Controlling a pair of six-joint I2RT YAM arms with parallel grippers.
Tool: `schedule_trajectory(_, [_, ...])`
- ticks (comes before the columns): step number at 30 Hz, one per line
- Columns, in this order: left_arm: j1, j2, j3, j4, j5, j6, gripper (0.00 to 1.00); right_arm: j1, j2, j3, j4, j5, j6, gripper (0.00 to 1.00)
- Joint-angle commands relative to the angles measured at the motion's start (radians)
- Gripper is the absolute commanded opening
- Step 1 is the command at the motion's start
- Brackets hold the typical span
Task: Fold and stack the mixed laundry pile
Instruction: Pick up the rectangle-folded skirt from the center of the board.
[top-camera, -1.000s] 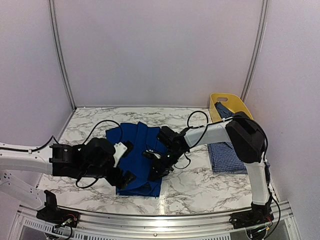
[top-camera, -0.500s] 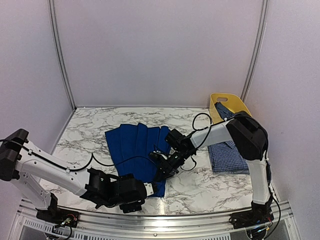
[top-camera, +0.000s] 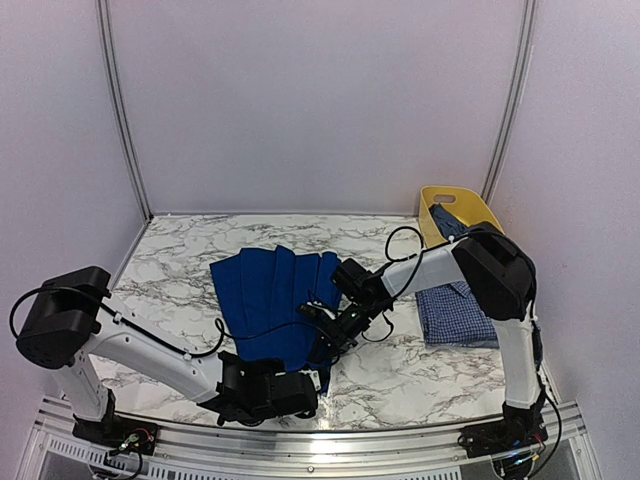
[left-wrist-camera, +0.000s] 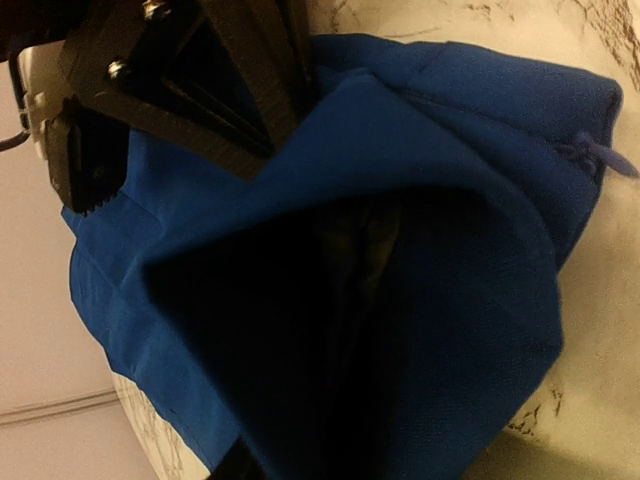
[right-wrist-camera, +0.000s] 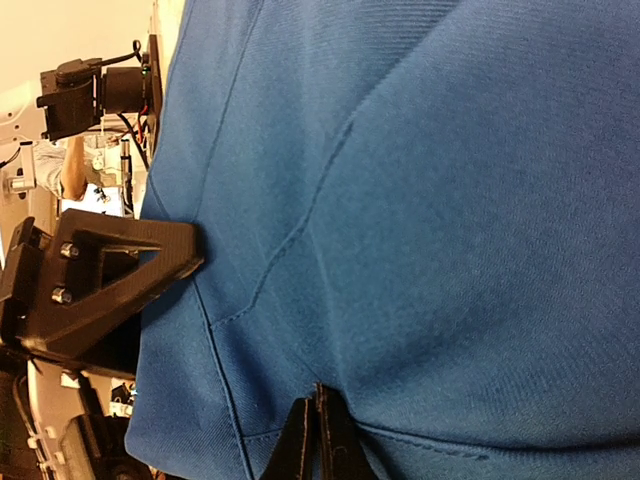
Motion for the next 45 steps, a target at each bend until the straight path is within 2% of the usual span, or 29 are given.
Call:
schedule_trajectory(1, [0.016,-0.006,0.000,0.015,0.075,0.033,0.26,-0.005,0.017,-0.036,-0.066,0.089,-0.026,0.05])
schedule_trajectory(5, [0.011,-0.090,0.028,-0.022,0.216,0.046,0.02,-0.019,-0.007,0.008,-0.073,0.079,-0.018,0.15])
schedule_trajectory(6, [0.012,-0.116,0.036,-0.045,0.255,0.045,0.00,-0.027,-0.018,0.028,-0.080,0.079,-0.016,0.17])
schedule_trajectory(13, [0.011,-0.198,0.113,-0.276,0.496,0.002,0.00,-0.088,-0.036,0.243,-0.099,0.082,0.015,0.36])
schedule_trajectory(17, [0.013,-0.225,0.170,-0.361,0.598,-0.045,0.00,-0.083,0.059,0.413,-0.106,0.048,0.039,0.37])
schedule_trajectory(20, [0.019,-0.228,0.222,-0.421,0.621,-0.079,0.00,-0.053,0.100,0.450,-0.075,0.000,0.053,0.37])
schedule_trajectory(24, [0.047,-0.233,0.316,-0.497,0.673,-0.093,0.00,0.023,0.144,0.415,-0.093,-0.020,0.006,0.35])
schedule_trajectory(29, [0.127,-0.241,0.429,-0.598,0.734,-0.057,0.00,0.104,0.153,0.223,-0.026,-0.027,-0.021,0.33])
schedule_trajectory(34, [0.221,-0.253,0.494,-0.654,0.799,-0.002,0.00,0.177,0.071,0.019,0.093,-0.070,0.009,0.31])
schedule_trajectory(37, [0.247,-0.257,0.515,-0.672,0.837,0.027,0.00,0.220,0.009,-0.040,0.097,-0.093,0.012,0.31])
schedule_trajectory(40, [0.250,-0.262,0.507,-0.682,0.884,0.052,0.00,0.218,-0.036,-0.039,0.081,-0.105,0.016,0.34])
schedule_trajectory(45, [0.250,-0.274,0.469,-0.682,0.953,0.077,0.00,0.110,-0.057,0.122,-0.044,-0.075,-0.025,0.42])
